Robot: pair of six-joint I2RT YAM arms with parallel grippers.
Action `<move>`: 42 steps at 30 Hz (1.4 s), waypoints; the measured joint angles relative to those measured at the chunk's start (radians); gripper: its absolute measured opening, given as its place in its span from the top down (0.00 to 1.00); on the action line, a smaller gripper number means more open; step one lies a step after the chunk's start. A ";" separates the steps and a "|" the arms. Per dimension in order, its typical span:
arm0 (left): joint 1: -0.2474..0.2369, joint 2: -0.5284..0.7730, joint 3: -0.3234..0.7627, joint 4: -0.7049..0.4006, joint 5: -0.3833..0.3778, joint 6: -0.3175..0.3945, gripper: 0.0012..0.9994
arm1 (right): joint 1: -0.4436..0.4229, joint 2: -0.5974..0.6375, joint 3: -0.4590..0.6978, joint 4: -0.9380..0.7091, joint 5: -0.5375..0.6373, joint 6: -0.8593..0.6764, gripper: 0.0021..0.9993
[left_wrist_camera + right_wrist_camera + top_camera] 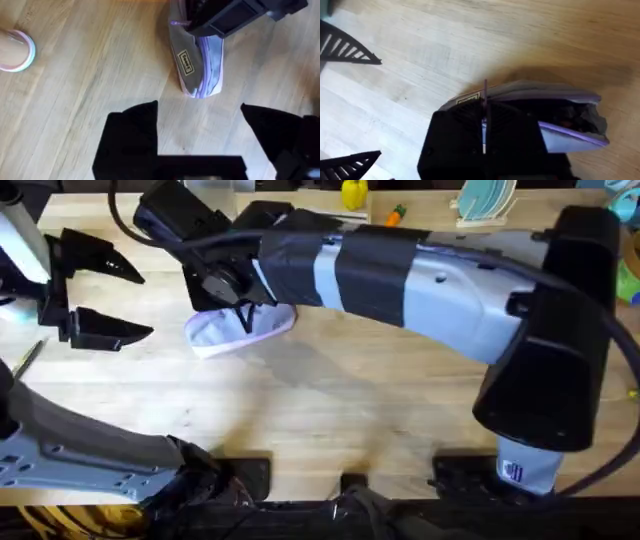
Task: Unzip the bag, pick up the pens from the table one at a time and place them inside, then zip the bag closed.
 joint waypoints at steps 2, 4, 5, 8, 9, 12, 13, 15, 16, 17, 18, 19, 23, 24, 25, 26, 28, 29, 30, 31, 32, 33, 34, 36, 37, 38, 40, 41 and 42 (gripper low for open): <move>0.000 0.000 0.000 0.000 0.001 0.000 0.01 | 0.000 0.000 0.007 -0.003 0.000 -0.019 0.97; 0.000 0.000 0.000 0.000 0.001 0.000 0.01 | 0.000 0.000 0.019 -0.007 -0.004 -0.039 0.97; 0.000 0.000 0.000 0.000 0.001 0.000 0.01 | 0.001 0.000 0.029 -0.006 -0.006 -0.049 0.97; 0.000 0.000 0.000 0.000 0.001 0.000 0.01 | 0.001 0.000 0.059 -0.008 -0.010 -0.076 0.97; 0.000 0.000 0.000 0.000 0.001 0.000 0.01 | 0.001 0.000 0.066 -0.009 -0.011 -0.082 0.97; 0.000 0.000 0.000 0.000 0.010 0.000 0.01 | 0.001 0.000 0.086 -0.014 -0.011 -0.106 0.97; 0.000 0.000 0.000 0.000 0.015 0.000 0.01 | 0.001 0.000 0.090 -0.016 -0.011 -0.113 0.97; 0.000 0.000 0.000 0.000 0.028 0.000 0.01 | 0.000 0.000 0.093 -0.018 -0.011 -0.120 0.97; 0.000 0.000 0.000 0.000 0.031 0.000 0.01 | -0.002 0.000 0.093 -0.018 -0.011 -0.124 0.97; -0.001 0.000 0.000 0.000 0.032 0.000 0.01 | -0.003 0.000 0.093 -0.020 -0.011 -0.127 0.97; -0.002 0.000 0.000 0.000 0.034 0.000 0.01 | -0.004 0.000 0.093 -0.021 -0.011 -0.129 0.97; -0.004 0.000 -0.001 0.000 0.035 0.000 0.01 | -0.005 0.000 0.094 -0.022 -0.011 -0.132 0.97; -0.020 0.000 -0.024 0.013 0.039 0.000 0.01 | -0.014 0.000 0.094 -0.023 -0.013 -0.132 0.97; -0.026 0.000 -0.038 0.025 0.041 0.000 0.01 | -0.017 0.000 0.094 -0.024 -0.014 -0.132 0.97; -0.032 0.000 -0.052 0.036 0.047 0.000 0.01 | -0.021 0.000 0.094 -0.024 -0.015 -0.132 0.97; -0.038 0.000 -0.068 0.046 0.053 0.000 0.01 | -0.023 0.000 0.094 -0.024 -0.015 -0.132 0.97; -0.051 0.000 -0.090 0.052 0.059 0.000 0.01 | -0.029 0.000 0.094 -0.024 -0.018 -0.133 0.97; -0.058 0.000 -0.097 0.054 0.061 0.000 0.01 | -0.030 0.000 0.094 -0.024 -0.019 -0.133 0.97; -0.065 0.000 -0.102 0.054 0.062 0.000 0.01 | -0.032 0.000 0.094 -0.024 -0.019 -0.133 0.97; -0.073 0.000 -0.106 0.059 0.064 0.000 0.01 | -0.033 0.000 0.094 -0.024 -0.020 -0.133 0.97; -0.081 0.000 -0.108 0.066 0.065 0.000 0.01 | -0.034 0.000 0.094 -0.024 -0.022 -0.132 0.97; -0.088 0.000 -0.110 0.069 0.066 0.000 0.01 | -0.034 0.000 0.094 -0.024 -0.023 -0.132 0.97; -0.095 0.000 -0.111 0.072 0.067 0.000 0.01 | -0.034 0.000 0.094 -0.024 -0.023 -0.133 0.97; -0.123 0.000 -0.115 0.082 0.072 0.000 0.01 | -0.034 0.000 0.094 -0.024 -0.023 -0.133 0.97; -0.130 0.000 -0.115 0.084 0.072 0.000 0.00 | -0.034 0.000 0.094 -0.024 -0.023 -0.132 0.97; -0.138 0.000 -0.115 0.086 0.073 0.000 0.00 | -0.034 0.000 0.094 -0.024 -0.023 -0.133 0.97; -0.153 0.000 -0.115 0.090 0.072 0.000 0.02 | -0.034 0.000 0.094 -0.024 -0.023 -0.133 0.97; -0.161 0.000 -0.115 0.091 0.072 0.000 0.03 | -0.034 0.000 0.094 -0.024 -0.023 -0.133 0.97; -0.168 0.000 -0.116 0.095 0.072 -0.003 0.03 | -0.034 0.000 0.094 -0.024 -0.023 -0.132 0.97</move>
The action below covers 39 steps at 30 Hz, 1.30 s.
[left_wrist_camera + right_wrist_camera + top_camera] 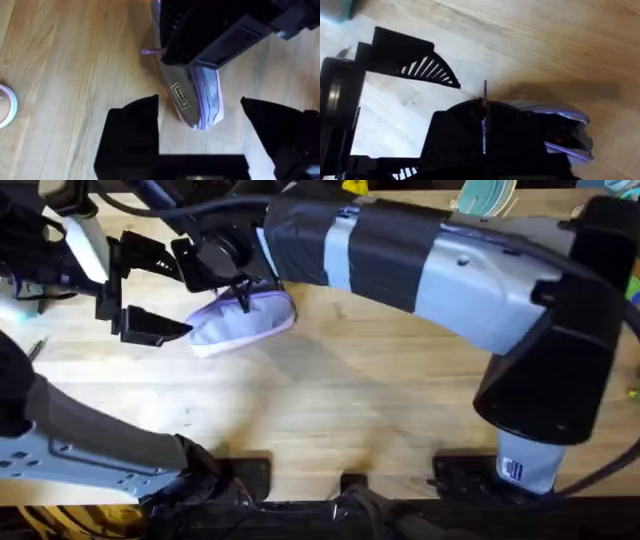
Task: Unzip the bag, pick up the pens from the table one at a time and place them inside, then zip the bag closed.
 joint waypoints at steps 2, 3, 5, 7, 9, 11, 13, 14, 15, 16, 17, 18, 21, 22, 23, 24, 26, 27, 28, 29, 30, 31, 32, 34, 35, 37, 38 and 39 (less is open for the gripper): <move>-0.013 0.003 0.000 0.010 -0.001 -0.019 0.03 | 0.000 0.000 0.000 0.000 0.000 0.000 0.97; -0.018 0.008 0.000 0.010 -0.001 -0.030 0.03 | 0.000 0.000 0.000 0.000 0.000 0.000 0.97; -0.028 0.032 0.000 0.010 -0.003 -0.047 0.03 | 0.000 0.000 0.000 0.000 0.000 0.000 0.97; -0.035 0.063 0.000 0.010 -0.006 -0.059 0.03 | 0.000 0.000 0.000 0.000 0.000 0.000 0.97; -0.039 0.095 -0.001 0.010 -0.010 -0.068 0.03 | 0.000 0.000 0.000 0.000 0.000 0.000 0.97; -0.042 0.117 -0.002 0.010 -0.012 -0.071 0.03 | -0.001 0.000 0.000 0.000 0.000 0.000 0.97; -0.042 0.132 -0.003 0.010 -0.013 -0.074 0.03 | -0.001 0.000 0.000 0.000 0.000 0.000 0.97; -0.042 0.146 -0.003 0.010 -0.016 -0.080 0.21 | -0.001 0.000 0.000 0.000 0.000 0.000 0.97; -0.042 0.148 -0.003 0.010 -0.016 -0.081 0.36 | -0.001 0.000 0.000 0.000 0.000 0.000 0.97; -0.042 0.150 -0.003 0.010 -0.016 -0.081 0.52 | -0.001 0.000 0.000 0.000 0.000 0.000 0.97; -0.042 0.151 -0.003 0.011 -0.016 -0.082 0.66 | -0.001 0.000 0.000 0.000 0.000 0.000 0.97; -0.042 0.150 -0.003 0.010 -0.017 -0.082 0.82 | -0.002 0.000 0.000 0.000 0.000 0.000 0.97; -0.043 0.151 -0.003 0.018 -0.017 -0.084 0.95 | -0.008 0.000 0.001 -0.010 -0.001 0.000 0.97; -0.043 0.151 -0.003 0.018 -0.016 -0.084 0.96 | -0.014 0.000 0.002 -0.021 -0.002 0.000 0.97; -0.043 0.151 -0.003 0.018 -0.016 -0.084 0.96 | -0.020 0.000 0.003 -0.031 -0.005 0.000 0.97; -0.043 0.151 -0.003 0.018 -0.016 -0.084 0.96 | -0.028 0.000 0.004 -0.045 -0.009 0.000 0.97; -0.043 0.151 -0.003 0.018 -0.014 -0.084 0.96 | -0.046 0.000 0.004 -0.070 -0.020 0.000 0.97; -0.044 0.151 -0.003 0.021 -0.011 -0.085 0.96 | -0.075 0.000 0.004 -0.107 -0.041 0.000 0.97; -0.044 0.151 -0.003 0.021 -0.011 -0.085 0.96 | -0.084 0.000 0.004 -0.120 -0.047 0.000 0.97; -0.045 0.151 -0.003 0.021 -0.010 -0.085 0.96 | -0.096 0.000 0.004 -0.136 -0.053 0.000 0.97; -0.045 0.151 -0.003 0.021 -0.011 -0.086 0.96 | -0.106 0.000 0.004 -0.148 -0.059 0.000 0.97; -0.045 0.151 -0.003 0.021 -0.010 -0.087 0.96 | -0.119 0.000 0.004 -0.159 -0.065 0.000 0.97; -0.045 0.151 -0.003 0.022 -0.010 -0.087 0.96 | -0.133 0.000 0.005 -0.171 -0.068 0.000 0.97; -0.045 0.151 -0.003 0.022 -0.010 -0.087 0.96 | -0.163 0.000 0.005 -0.188 -0.073 0.000 0.97; -0.045 0.151 -0.003 0.023 -0.010 -0.088 0.96 | -0.180 0.000 0.005 -0.197 -0.077 0.000 0.97; -0.044 0.151 -0.003 0.023 -0.007 -0.087 0.96 | -0.211 0.000 0.005 -0.208 -0.079 0.000 0.97; -0.045 0.151 -0.003 0.024 -0.005 -0.088 0.96 | -0.229 0.000 0.005 -0.210 -0.080 0.000 0.97; -0.045 0.151 -0.003 0.024 0.000 -0.088 0.96 | -0.246 0.000 0.005 -0.211 -0.083 0.000 0.97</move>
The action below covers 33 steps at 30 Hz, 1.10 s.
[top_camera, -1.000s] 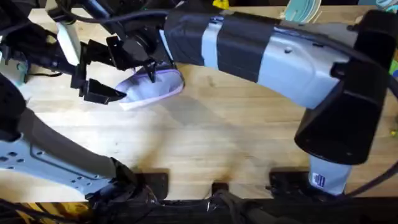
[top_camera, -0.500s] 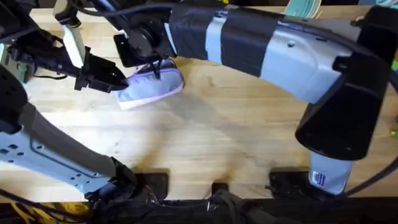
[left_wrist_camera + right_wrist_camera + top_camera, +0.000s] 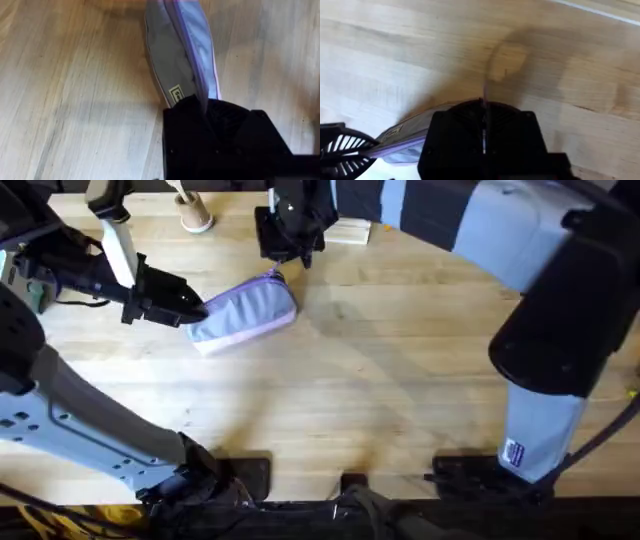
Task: Unzip the bag, pick up the pens from the table one at a time and place them inside, then zip the bag closed.
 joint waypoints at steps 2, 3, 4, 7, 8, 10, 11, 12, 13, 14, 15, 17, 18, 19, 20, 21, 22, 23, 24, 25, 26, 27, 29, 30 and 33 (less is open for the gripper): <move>-0.002 0.000 0.000 0.001 0.008 0.000 0.96 | -0.033 0.000 0.000 -0.001 -0.004 0.000 0.97; -0.005 0.000 0.000 0.001 0.012 0.000 0.96 | -0.047 0.000 0.000 -0.003 -0.009 0.000 0.97; -0.008 0.000 0.000 0.001 0.018 0.000 0.96 | -0.063 0.000 0.000 -0.007 -0.015 0.000 0.97; -0.020 0.000 0.000 0.008 0.039 0.000 0.96 | -0.091 0.000 0.000 -0.022 -0.036 0.000 0.97; -0.023 0.000 0.000 0.009 0.042 0.000 0.96 | -0.098 0.000 0.000 -0.032 -0.041 0.000 0.97; -0.023 0.000 0.000 0.008 0.046 0.000 0.96 | -0.110 0.000 0.000 -0.060 -0.057 0.001 0.97; -0.024 0.000 0.000 0.008 0.046 0.000 0.96 | -0.114 0.000 0.000 -0.076 -0.064 0.002 0.97; -0.023 0.000 0.000 0.008 0.047 0.000 0.96 | -0.118 0.000 0.000 -0.088 -0.071 0.006 0.97; -0.023 0.000 0.000 0.008 0.048 0.000 0.96 | -0.120 0.000 0.000 -0.094 -0.077 0.010 0.97; -0.023 0.000 0.000 0.008 0.048 0.000 0.96 | -0.123 0.000 -0.003 -0.094 -0.080 0.016 0.97; -0.023 0.000 0.000 0.008 0.049 0.000 0.96 | -0.126 0.000 -0.013 -0.089 -0.084 0.024 0.97; -0.023 0.001 0.000 0.008 0.049 0.000 0.96 | -0.132 0.000 -0.048 -0.065 -0.087 0.037 0.97; -0.023 0.002 0.000 0.007 0.050 0.000 0.96 | -0.135 0.001 -0.073 -0.050 -0.088 0.046 0.97; -0.023 0.002 -0.001 0.007 0.050 0.000 0.96 | -0.139 0.004 -0.098 -0.036 -0.090 0.054 0.97; -0.024 0.002 -0.001 0.006 0.052 0.000 0.96 | -0.143 0.008 -0.122 -0.020 -0.095 0.060 0.97; -0.028 0.002 -0.001 0.005 0.056 0.000 0.96 | -0.155 0.020 -0.178 0.020 -0.111 0.076 0.97; -0.028 0.002 -0.001 0.006 0.052 0.000 0.96 | -0.161 0.022 -0.189 0.019 -0.100 0.076 0.97; -0.028 0.002 -0.001 0.006 0.053 0.000 0.96 | -0.171 0.022 -0.195 0.020 -0.097 0.080 0.97; -0.025 0.002 -0.001 0.005 0.045 0.000 0.96 | -0.215 0.023 -0.199 0.021 -0.053 0.079 0.97; -0.022 0.002 -0.001 0.004 0.042 0.000 0.96 | -0.232 0.023 -0.200 0.019 -0.034 0.082 0.96; -0.017 0.002 -0.001 0.004 0.039 0.000 0.96 | -0.251 0.022 -0.200 0.016 -0.019 0.082 0.84; -0.013 0.002 -0.001 0.003 0.037 0.000 0.96 | -0.269 0.021 -0.200 0.012 -0.003 0.078 0.69; -0.010 0.002 -0.001 0.002 0.035 0.000 0.96 | -0.294 0.011 -0.200 -0.012 0.021 0.065 0.40; -0.010 0.002 -0.001 0.002 0.035 0.000 0.96 | -0.299 0.001 -0.199 -0.027 0.027 0.053 0.27; -0.010 0.002 -0.001 0.001 0.034 0.000 0.96 | -0.294 -0.059 -0.196 -0.080 0.039 -0.002 0.01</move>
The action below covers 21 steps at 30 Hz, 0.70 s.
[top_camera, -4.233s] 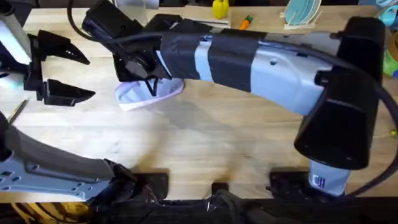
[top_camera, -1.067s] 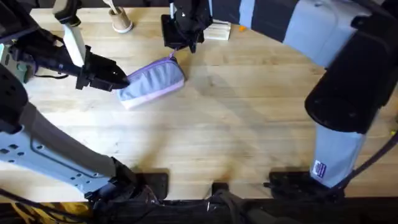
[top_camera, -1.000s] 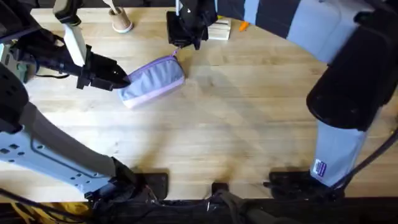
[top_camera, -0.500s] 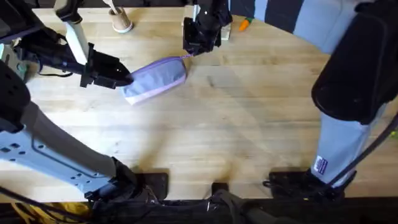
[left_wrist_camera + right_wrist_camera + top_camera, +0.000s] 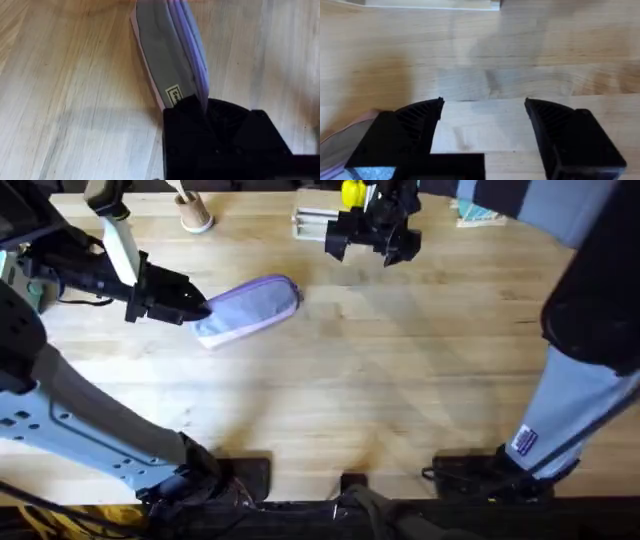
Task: Unzip the bag, pick up the pens from the table one at a time and place them inside, then zip the bag closed.
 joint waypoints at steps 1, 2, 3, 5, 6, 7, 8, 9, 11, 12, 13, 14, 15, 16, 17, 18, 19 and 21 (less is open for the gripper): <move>0.000 0.000 0.000 0.000 0.000 0.000 0.96 | 0.004 -0.031 0.004 -0.014 0.002 -0.015 0.01; 0.000 0.000 0.000 0.000 0.000 0.000 0.96 | 0.008 -0.061 0.010 -0.027 0.003 -0.030 0.01; 0.000 0.000 0.000 0.000 0.000 0.000 0.96 | 0.011 -0.093 0.016 -0.040 0.004 -0.042 0.01; 0.000 0.000 0.000 0.000 0.000 0.000 0.96 | 0.016 -0.168 0.028 -0.081 0.005 -0.069 0.00; 0.000 0.000 0.000 0.000 0.000 0.000 0.96 | 0.017 -0.205 0.032 -0.102 0.005 -0.086 0.00; 0.000 0.000 0.000 0.000 0.000 0.000 0.96 | 0.011 -0.307 0.040 -0.181 0.009 -0.150 0.00; 0.000 0.000 0.000 0.002 0.000 0.000 0.96 | -0.016 -0.392 0.044 -0.280 0.006 -0.202 0.00; 0.000 0.000 0.000 0.002 0.000 0.000 0.96 | -0.026 -0.403 0.044 -0.298 0.002 -0.209 0.00; 0.000 0.000 0.000 0.003 0.000 0.000 0.96 | -0.045 -0.418 0.044 -0.326 -0.008 -0.218 0.00; 0.000 0.000 0.000 0.004 0.000 0.000 0.96 | -0.055 -0.424 0.044 -0.335 -0.010 -0.222 0.00; 0.000 0.000 0.000 0.004 -0.001 0.000 0.91 | -0.061 -0.430 0.044 -0.341 -0.014 -0.224 0.00; 0.000 0.000 0.000 0.004 -0.003 0.003 0.82 | -0.066 -0.436 0.044 -0.345 -0.016 -0.227 0.00; 0.000 0.000 0.000 0.004 -0.005 0.001 0.65 | -0.068 -0.443 0.044 -0.348 -0.016 -0.230 0.00; 0.002 0.000 0.000 0.006 -0.005 0.000 0.51 | -0.069 -0.450 0.044 -0.349 -0.019 -0.231 0.00; 0.002 0.000 0.000 0.010 -0.006 0.000 0.36 | -0.069 -0.459 0.044 -0.352 -0.021 -0.232 0.00; 0.004 0.000 0.000 0.013 -0.008 0.000 0.18 | -0.069 -0.468 0.044 -0.356 -0.022 -0.235 0.00; 0.005 0.000 0.000 0.013 -0.008 -0.002 0.06 | -0.069 -0.476 0.044 -0.361 -0.023 -0.235 0.00; 0.006 0.000 0.000 0.016 -0.009 -0.003 0.01 | -0.069 -0.496 0.044 -0.377 -0.023 -0.238 0.00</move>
